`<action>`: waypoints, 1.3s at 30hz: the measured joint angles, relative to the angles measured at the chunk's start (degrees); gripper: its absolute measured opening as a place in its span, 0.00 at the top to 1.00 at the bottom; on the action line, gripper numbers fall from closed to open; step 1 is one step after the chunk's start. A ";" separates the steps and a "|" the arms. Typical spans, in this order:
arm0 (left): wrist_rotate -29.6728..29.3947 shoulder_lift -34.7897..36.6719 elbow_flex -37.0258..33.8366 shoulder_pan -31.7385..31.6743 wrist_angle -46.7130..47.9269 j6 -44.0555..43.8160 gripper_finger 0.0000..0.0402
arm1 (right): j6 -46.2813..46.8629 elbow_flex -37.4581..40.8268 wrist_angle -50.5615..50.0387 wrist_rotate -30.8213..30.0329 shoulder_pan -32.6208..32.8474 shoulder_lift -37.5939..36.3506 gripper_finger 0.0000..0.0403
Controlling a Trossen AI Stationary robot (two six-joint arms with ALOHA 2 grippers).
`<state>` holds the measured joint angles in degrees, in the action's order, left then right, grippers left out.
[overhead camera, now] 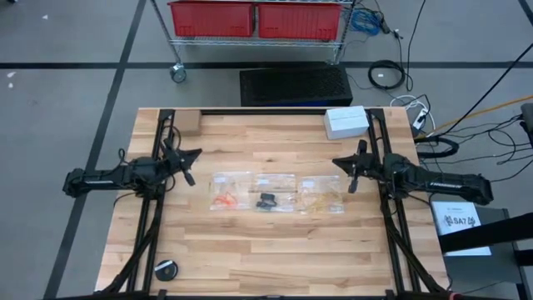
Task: Sort rubber bands
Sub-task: Return to Home Position
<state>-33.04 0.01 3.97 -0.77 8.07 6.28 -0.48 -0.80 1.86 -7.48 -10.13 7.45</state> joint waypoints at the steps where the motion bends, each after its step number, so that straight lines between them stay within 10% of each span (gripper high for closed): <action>1: -0.05 0.00 0.00 0.00 0.01 -1.11 0.95 | 0.53 0.00 -0.08 0.08 0.02 0.02 1.00; 39: -0.17 0.00 0.04 0.04 0.12 -5.88 0.95 | 6.89 0.00 0.03 0.11 0.02 0.13 1.00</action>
<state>-33.21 0.01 4.01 -0.73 8.19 0.40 6.42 -0.80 1.89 -7.38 -10.11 7.57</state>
